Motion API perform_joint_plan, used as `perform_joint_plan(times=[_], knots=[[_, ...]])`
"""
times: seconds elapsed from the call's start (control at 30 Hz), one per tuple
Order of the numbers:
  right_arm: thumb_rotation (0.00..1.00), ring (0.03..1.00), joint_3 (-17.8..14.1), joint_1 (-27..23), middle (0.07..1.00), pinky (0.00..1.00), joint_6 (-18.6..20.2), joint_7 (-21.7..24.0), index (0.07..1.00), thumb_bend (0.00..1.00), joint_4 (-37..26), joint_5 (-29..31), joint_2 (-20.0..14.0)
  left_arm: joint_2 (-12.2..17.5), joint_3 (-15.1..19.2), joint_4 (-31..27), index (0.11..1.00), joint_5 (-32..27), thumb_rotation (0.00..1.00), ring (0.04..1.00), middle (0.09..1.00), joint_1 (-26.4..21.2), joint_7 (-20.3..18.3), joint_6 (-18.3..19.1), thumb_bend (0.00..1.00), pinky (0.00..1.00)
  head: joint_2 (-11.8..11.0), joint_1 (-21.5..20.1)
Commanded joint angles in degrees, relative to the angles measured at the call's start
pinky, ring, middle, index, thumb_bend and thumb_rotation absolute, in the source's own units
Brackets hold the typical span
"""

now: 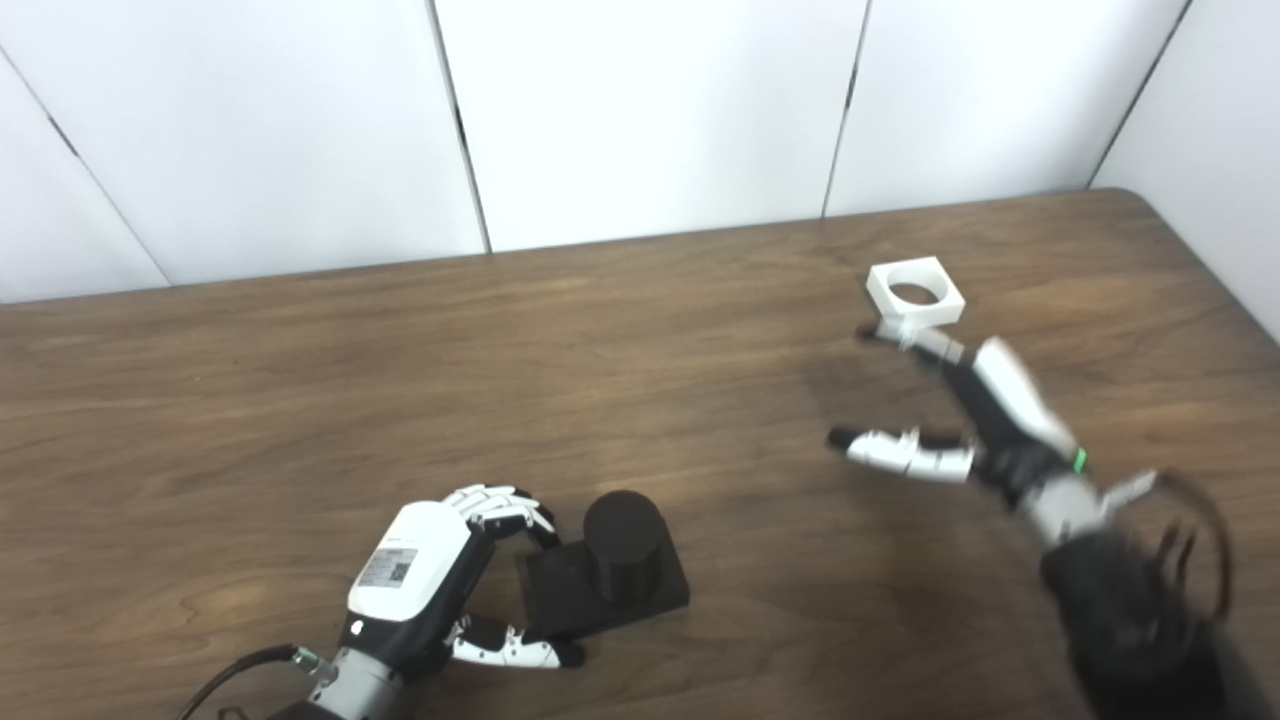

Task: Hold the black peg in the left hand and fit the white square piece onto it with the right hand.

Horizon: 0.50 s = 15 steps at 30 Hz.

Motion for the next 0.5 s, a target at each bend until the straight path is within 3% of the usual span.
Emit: perform_joint_plan(times=[0.0, 0.13, 0.27, 0.47], knots=[[0.19, 0.982, -1.3, -3.07, 0.954, 0.9, -0.2, 2.5, 0.831, 0.79, 0.77, -1.37, -2.19, 1.25, -0.51, 1.34, 0.487, 1.46, 0.04, 0.788, 0.725, 0.67, -3.42, 0.84, 0.52, 0.81, 0.01, -0.8], [0.13, 0.988, -1.42, -7.7, 0.96, 0.89, -1.27, 3.97, 0.847, 0.86, 5.27, -1.76, -6.7, 1.14, -0.09, 1.39, 0.486, 1.24, 0.04, 0.779, 0.717, 0.87, -2.98, 0.33, 0.52, 0.8, 0.06, -1.28], [0.15, 0.989, 0.01, -12.37, 0.964, 0.87, -3.33, 4.77, 0.871, 0.89, 11.58, -4.02, -11.07, 1.21, 0.05, 0.95, 0.486, 1.46, 0.04, 0.774, 0.713, 0.97, -3.38, 0.24, 0.52, 0.8, -0.16, -1.77], [0.16, 1.0, 3.32, -19.6, 0.957, 0.94, -5.52, 5.87, 0.877, 0.88, 21.16, -5.87, -14.63, 1.33, 0.19, 0.44, 0.486, 2.09, 0.05, 0.767, 0.708, 1.4, -3.41, 0.0, 0.52, 0.8, -0.7, -2.64]])
